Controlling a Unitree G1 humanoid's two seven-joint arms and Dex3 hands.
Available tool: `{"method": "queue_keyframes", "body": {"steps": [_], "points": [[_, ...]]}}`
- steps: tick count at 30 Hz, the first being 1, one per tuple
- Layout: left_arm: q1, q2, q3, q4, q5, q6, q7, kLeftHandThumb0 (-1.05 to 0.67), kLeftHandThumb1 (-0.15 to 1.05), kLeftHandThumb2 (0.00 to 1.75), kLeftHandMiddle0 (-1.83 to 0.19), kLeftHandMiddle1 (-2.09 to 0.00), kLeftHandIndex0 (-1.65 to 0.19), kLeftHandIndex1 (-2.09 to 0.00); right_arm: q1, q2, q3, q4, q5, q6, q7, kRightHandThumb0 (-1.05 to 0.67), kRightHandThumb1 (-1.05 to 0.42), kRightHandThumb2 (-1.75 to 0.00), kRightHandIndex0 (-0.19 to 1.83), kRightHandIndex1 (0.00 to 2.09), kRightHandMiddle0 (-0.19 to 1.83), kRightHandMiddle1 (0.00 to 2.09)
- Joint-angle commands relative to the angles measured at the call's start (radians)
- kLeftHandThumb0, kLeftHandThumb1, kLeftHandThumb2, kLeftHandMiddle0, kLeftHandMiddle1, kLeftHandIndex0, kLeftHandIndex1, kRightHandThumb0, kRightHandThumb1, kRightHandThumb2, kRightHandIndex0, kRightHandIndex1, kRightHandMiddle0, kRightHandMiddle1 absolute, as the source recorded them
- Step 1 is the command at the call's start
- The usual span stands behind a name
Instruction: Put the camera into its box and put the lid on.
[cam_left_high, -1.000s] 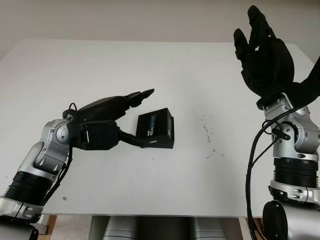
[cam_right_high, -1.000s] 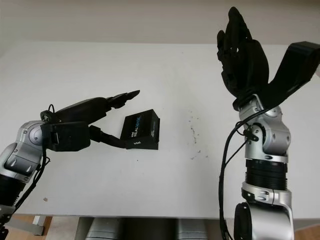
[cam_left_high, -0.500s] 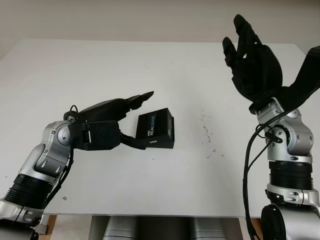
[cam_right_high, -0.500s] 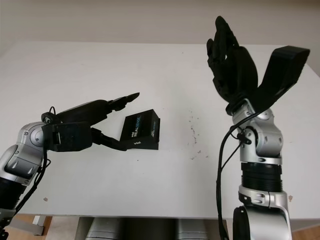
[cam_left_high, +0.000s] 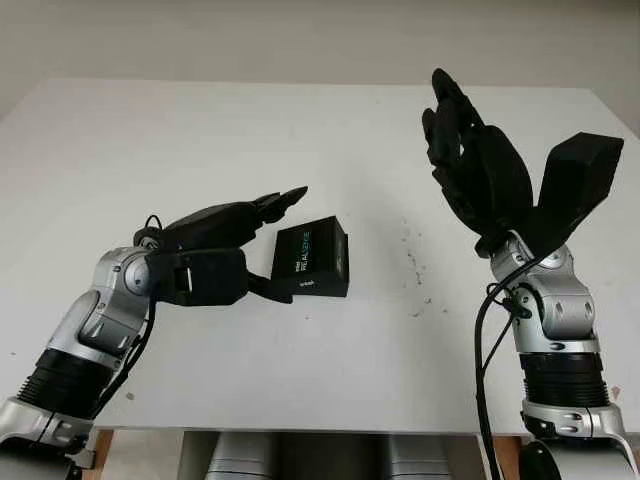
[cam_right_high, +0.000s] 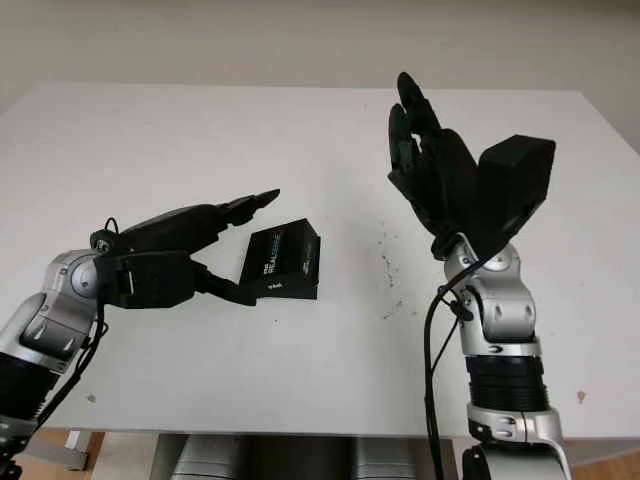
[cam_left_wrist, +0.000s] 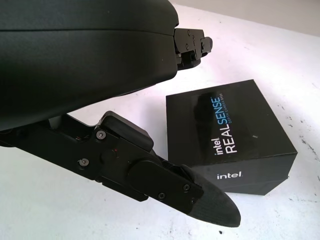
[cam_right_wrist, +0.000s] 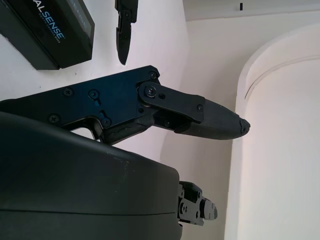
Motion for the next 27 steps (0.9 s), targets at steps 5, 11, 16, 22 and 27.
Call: {"method": "queue_keyframes", "body": {"steps": [5, 11, 16, 22, 27], "points": [[0.001, -0.005, -0.008, -0.014, -0.001, 0.005, 0.003, -0.81, 0.9, 0.05, 0.12, -0.05, 0.11, -0.05, 0.005, 0.003, 0.005, 0.018, -0.022, -0.048, 0.005, -0.74, -1.05, -0.72, -0.19, 0.0, -0.19, 0.01], [0.003, -0.008, -0.008, -0.009, -0.004, 0.003, 0.007, -0.8, 0.9, 0.05, 0.1, -0.06, 0.1, -0.06, 0.007, 0.011, 0.003, 0.02, -0.023, -0.059, 0.004, -0.74, -1.05, -0.71, -0.19, 0.0, -0.19, 0.01], [0.002, -0.008, -0.011, -0.018, 0.0, 0.019, -0.001, -0.79, 0.89, 0.05, 0.11, -0.05, 0.1, -0.06, 0.006, 0.006, 0.003, 0.02, -0.023, -0.061, 0.015, -0.74, -1.05, -0.68, -0.19, 0.0, -0.19, 0.0], [0.0, -0.005, -0.015, -0.01, 0.012, 0.007, 0.01, -0.8, 0.9, 0.06, 0.1, -0.06, 0.08, -0.07, 0.004, 0.006, -0.002, 0.024, -0.016, -0.067, 0.026, -0.76, -1.05, -0.62, -0.19, 0.0, -0.19, 0.0], [0.003, -0.02, -0.009, 0.0, -0.006, 0.015, 0.01, -0.77, 0.89, 0.05, 0.04, -0.08, 0.06, -0.07, 0.003, -0.006, 0.002, 0.024, -0.023, -0.053, 0.036, -0.76, -1.05, -0.64, -0.19, 0.0, -0.19, 0.0]]}}
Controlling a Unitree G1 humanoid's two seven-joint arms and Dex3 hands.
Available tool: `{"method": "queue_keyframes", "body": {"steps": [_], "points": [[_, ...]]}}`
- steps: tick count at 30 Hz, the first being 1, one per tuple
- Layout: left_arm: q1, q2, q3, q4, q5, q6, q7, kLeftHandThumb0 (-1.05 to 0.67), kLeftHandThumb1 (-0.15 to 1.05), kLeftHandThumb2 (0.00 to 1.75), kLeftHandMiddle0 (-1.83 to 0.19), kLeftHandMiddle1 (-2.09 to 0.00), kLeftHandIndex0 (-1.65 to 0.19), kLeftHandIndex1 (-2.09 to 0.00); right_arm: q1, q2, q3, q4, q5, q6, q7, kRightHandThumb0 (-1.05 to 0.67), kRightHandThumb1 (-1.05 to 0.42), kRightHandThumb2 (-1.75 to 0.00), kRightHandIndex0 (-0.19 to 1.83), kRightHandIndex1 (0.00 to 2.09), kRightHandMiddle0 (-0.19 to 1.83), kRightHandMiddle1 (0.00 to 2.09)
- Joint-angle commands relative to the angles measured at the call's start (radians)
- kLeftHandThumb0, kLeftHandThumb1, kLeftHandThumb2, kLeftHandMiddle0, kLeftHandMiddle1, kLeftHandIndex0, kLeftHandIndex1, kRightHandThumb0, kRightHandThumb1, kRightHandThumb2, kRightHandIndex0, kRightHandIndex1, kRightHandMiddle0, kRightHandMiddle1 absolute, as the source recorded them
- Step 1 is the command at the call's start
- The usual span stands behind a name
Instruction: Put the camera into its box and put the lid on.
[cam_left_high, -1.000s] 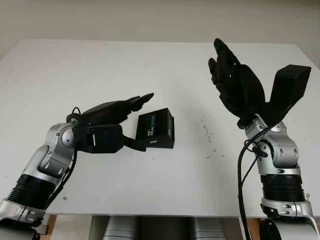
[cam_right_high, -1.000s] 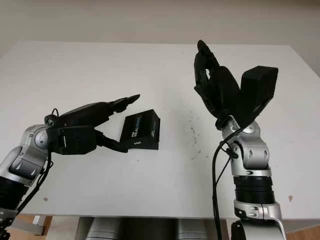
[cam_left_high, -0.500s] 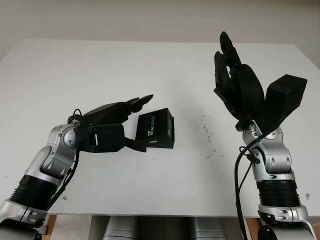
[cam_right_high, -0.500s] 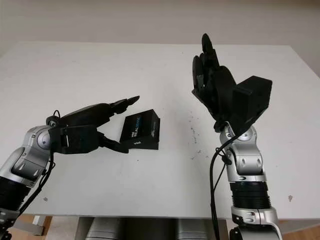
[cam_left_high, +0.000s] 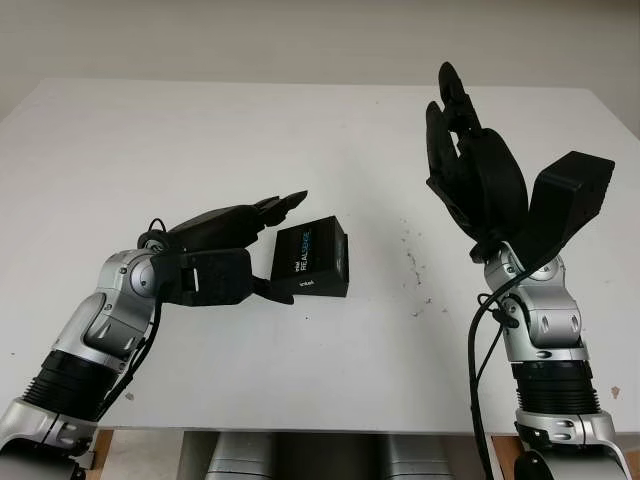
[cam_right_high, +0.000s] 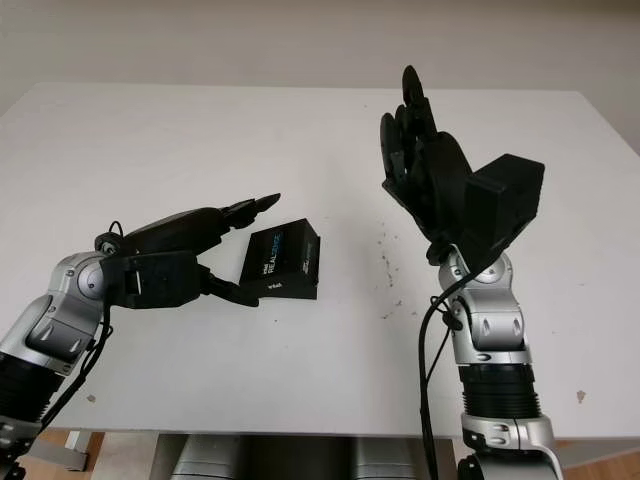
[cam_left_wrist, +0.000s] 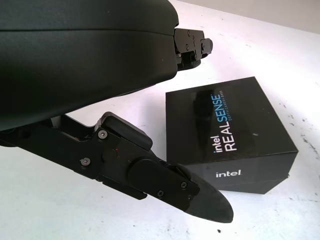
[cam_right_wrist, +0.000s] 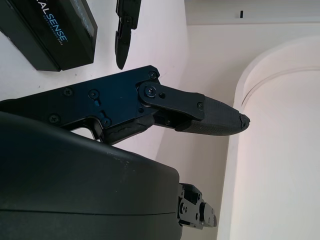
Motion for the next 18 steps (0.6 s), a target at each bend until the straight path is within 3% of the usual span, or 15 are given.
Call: {"method": "queue_keyframes", "body": {"steps": [1, 13, 18], "points": [[0.002, -0.009, -0.003, 0.003, -0.004, 0.004, 0.008, -0.77, 0.89, 0.05, 0.03, -0.08, 0.06, -0.07, -0.002, -0.016, -0.001, 0.0, -0.004, 0.006, 0.009, -0.76, -1.05, -0.64, -0.19, 0.0, -0.19, 0.0], [0.011, -0.033, -0.019, -0.016, 0.006, 0.072, 0.003, -0.77, 0.9, 0.06, -0.03, -0.08, 0.07, -0.06, -0.007, -0.038, 0.003, -0.007, -0.016, 0.022, 0.04, -0.74, -1.05, -0.7, -0.19, 0.0, -0.15, 0.02], [0.024, -0.043, -0.021, -0.009, 0.01, 0.049, 0.048, -0.77, 0.89, 0.05, -0.13, -0.1, 0.01, -0.09, -0.014, -0.051, 0.01, -0.011, -0.024, 0.038, 0.053, -0.72, -1.05, -0.73, -0.19, 0.01, -0.15, 0.03]]}}
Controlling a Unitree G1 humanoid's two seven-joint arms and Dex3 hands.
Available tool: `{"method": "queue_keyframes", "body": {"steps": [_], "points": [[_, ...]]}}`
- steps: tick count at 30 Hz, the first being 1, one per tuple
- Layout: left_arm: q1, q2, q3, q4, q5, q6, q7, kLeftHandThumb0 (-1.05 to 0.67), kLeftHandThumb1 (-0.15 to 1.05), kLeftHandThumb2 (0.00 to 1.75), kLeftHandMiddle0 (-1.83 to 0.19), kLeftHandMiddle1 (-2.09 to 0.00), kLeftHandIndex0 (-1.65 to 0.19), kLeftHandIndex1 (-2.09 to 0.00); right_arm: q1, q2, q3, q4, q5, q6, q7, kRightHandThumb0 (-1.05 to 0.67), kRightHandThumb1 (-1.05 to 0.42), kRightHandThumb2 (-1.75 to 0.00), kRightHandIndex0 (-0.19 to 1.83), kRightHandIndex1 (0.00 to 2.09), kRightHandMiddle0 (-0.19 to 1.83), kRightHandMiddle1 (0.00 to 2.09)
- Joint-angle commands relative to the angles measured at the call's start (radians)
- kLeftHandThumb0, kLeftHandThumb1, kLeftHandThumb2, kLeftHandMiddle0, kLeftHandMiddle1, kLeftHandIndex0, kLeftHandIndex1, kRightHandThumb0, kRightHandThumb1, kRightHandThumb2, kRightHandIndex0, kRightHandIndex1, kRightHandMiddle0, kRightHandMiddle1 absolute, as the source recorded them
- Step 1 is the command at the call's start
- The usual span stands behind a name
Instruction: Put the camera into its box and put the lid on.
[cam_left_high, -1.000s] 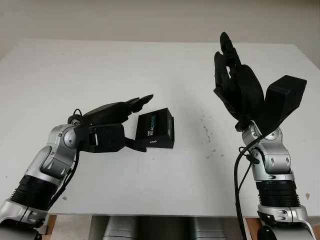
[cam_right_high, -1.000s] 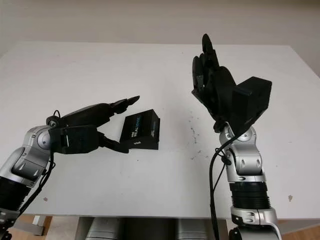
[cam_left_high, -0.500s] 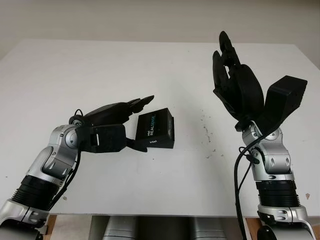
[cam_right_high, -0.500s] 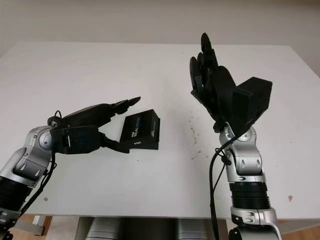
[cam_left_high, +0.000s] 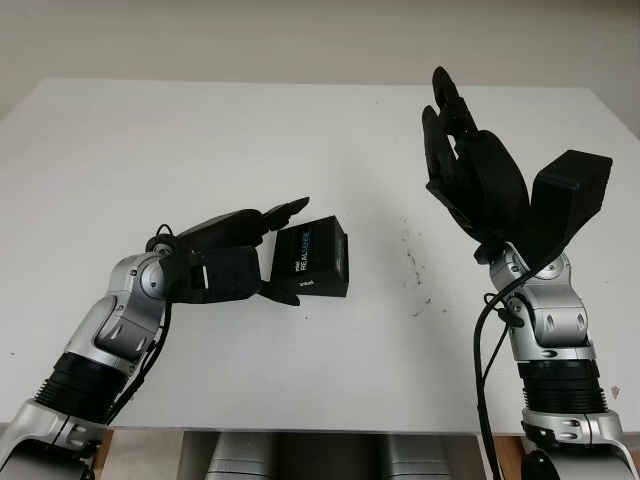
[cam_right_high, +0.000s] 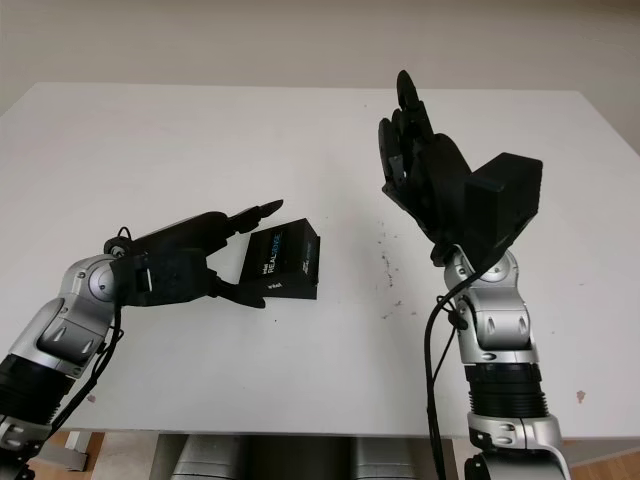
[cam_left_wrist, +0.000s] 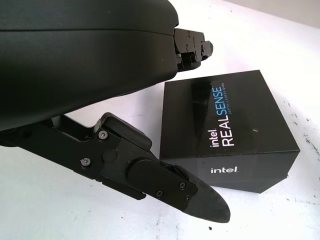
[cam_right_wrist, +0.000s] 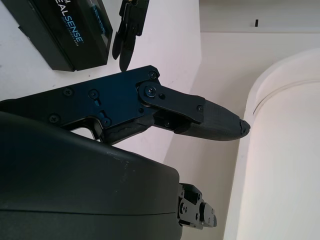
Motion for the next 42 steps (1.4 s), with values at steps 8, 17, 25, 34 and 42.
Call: {"method": "queue_keyframes", "body": {"steps": [8, 17, 25, 34, 42], "points": [[0.016, -0.015, -0.012, -0.037, 0.026, 0.027, 0.024, -0.69, 0.86, 0.05, -0.18, -0.09, -0.04, -0.1, -0.007, -0.021, 0.004, -0.038, -0.007, 0.046, 0.007, -0.71, -1.05, -0.73, -0.19, 0.01, -0.14, 0.04], [0.028, -0.033, -0.003, -0.011, 0.007, -0.051, 0.101, -0.55, 0.81, 0.05, -0.36, -0.18, -0.21, -0.19, -0.006, -0.024, -0.003, -0.056, -0.01, 0.063, 0.003, -0.68, -1.05, -0.73, -0.19, 0.0, -0.13, 0.05], [0.031, -0.047, -0.002, 0.032, 0.02, -0.142, 0.207, -0.37, 0.89, 0.06, -0.27, -0.97, -0.2, -0.76, -0.007, -0.023, -0.009, -0.053, 0.019, 0.077, 0.015, -0.7, -1.05, -0.7, -0.18, 0.02, -0.11, 0.06], [0.045, -0.049, 0.008, 0.049, 0.012, -0.189, 0.255, -0.18, 1.01, 0.06, -0.32, -1.37, -0.27, -1.15, 0.001, -0.023, -0.004, -0.071, 0.011, 0.095, 0.011, -0.7, -1.05, -0.71, -0.17, 0.04, -0.09, 0.07], [0.042, -0.059, 0.011, 0.064, 0.024, -0.199, 0.302, -0.13, 1.05, 0.06, -0.24, -1.55, -0.19, -1.32, 0.011, -0.024, -0.003, -0.081, 0.014, 0.086, 0.021, -0.71, -1.05, -0.72, -0.17, 0.04, -0.08, 0.07]]}}
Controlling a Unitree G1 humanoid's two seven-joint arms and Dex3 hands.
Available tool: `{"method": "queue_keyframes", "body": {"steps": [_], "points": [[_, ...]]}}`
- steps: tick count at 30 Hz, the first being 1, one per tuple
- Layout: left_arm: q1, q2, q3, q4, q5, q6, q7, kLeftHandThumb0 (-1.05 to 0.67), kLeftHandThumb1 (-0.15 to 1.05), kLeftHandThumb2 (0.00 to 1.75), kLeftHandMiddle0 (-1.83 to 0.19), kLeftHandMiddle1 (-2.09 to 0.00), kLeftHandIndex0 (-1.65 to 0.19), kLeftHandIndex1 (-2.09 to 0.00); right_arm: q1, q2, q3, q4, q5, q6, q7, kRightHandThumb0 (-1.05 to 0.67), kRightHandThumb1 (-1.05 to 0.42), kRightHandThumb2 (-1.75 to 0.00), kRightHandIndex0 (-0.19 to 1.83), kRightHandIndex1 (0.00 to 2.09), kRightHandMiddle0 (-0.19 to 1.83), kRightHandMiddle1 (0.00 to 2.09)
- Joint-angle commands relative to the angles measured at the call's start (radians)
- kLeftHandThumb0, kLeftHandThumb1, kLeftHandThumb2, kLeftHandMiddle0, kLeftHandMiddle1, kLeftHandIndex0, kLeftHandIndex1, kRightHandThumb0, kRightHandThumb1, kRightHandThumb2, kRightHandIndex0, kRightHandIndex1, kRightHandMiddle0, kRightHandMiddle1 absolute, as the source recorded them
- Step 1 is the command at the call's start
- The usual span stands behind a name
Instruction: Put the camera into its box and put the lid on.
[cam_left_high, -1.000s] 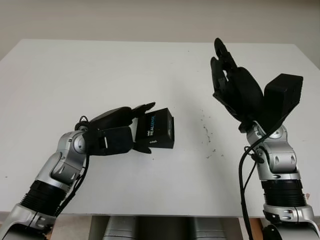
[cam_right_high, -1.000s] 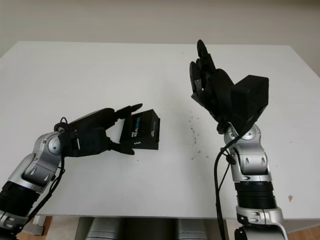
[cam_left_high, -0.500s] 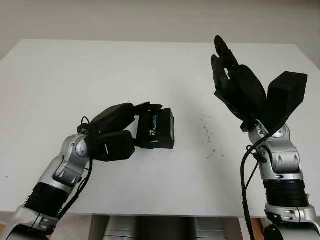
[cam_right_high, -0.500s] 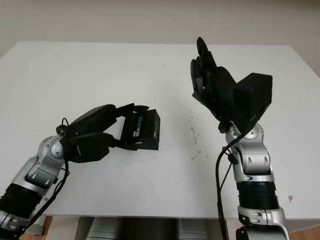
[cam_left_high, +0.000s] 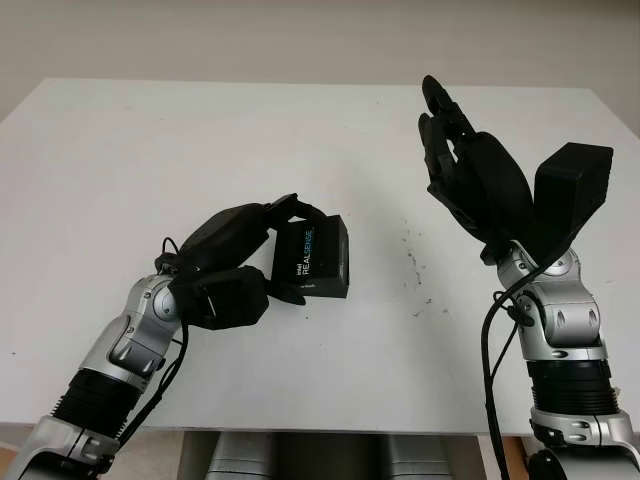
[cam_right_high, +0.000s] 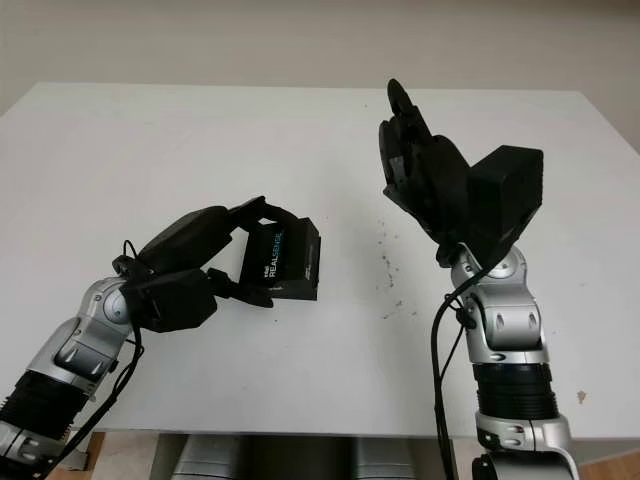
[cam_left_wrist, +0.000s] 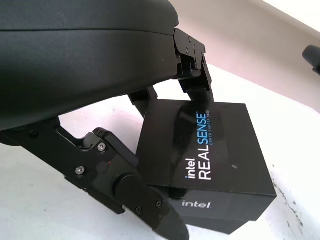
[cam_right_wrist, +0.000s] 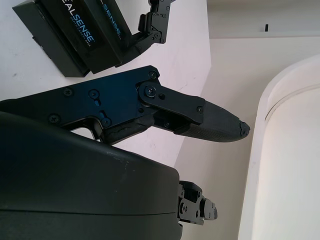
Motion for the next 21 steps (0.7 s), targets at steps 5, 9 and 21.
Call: {"method": "queue_keyframes", "body": {"steps": [5, 9, 21], "points": [[-0.004, -0.005, 0.01, -0.009, 0.008, 0.005, 0.004, -0.14, 1.05, 0.06, -0.22, -1.63, -0.18, -1.35, 0.006, 0.002, 0.0, -0.042, 0.003, -0.002, -0.011, -0.71, -1.05, -0.72, -0.16, 0.05, -0.08, 0.07], [-0.031, -0.021, 0.02, -0.015, -0.009, 0.041, -0.01, -0.17, 1.04, 0.05, -0.23, -1.67, -0.18, -1.36, 0.01, 0.009, -0.002, -0.046, 0.007, -0.002, -0.016, -0.71, -1.05, -0.71, -0.15, 0.05, -0.07, 0.08], [-0.104, -0.066, 0.025, -0.149, 0.022, 0.312, -0.073, -0.12, 0.99, 0.05, -0.29, -1.55, -0.26, -1.36, 0.01, 0.027, -0.003, -0.031, 0.014, -0.029, -0.026, -0.72, -1.05, -0.71, -0.14, 0.06, -0.06, 0.09]]}}
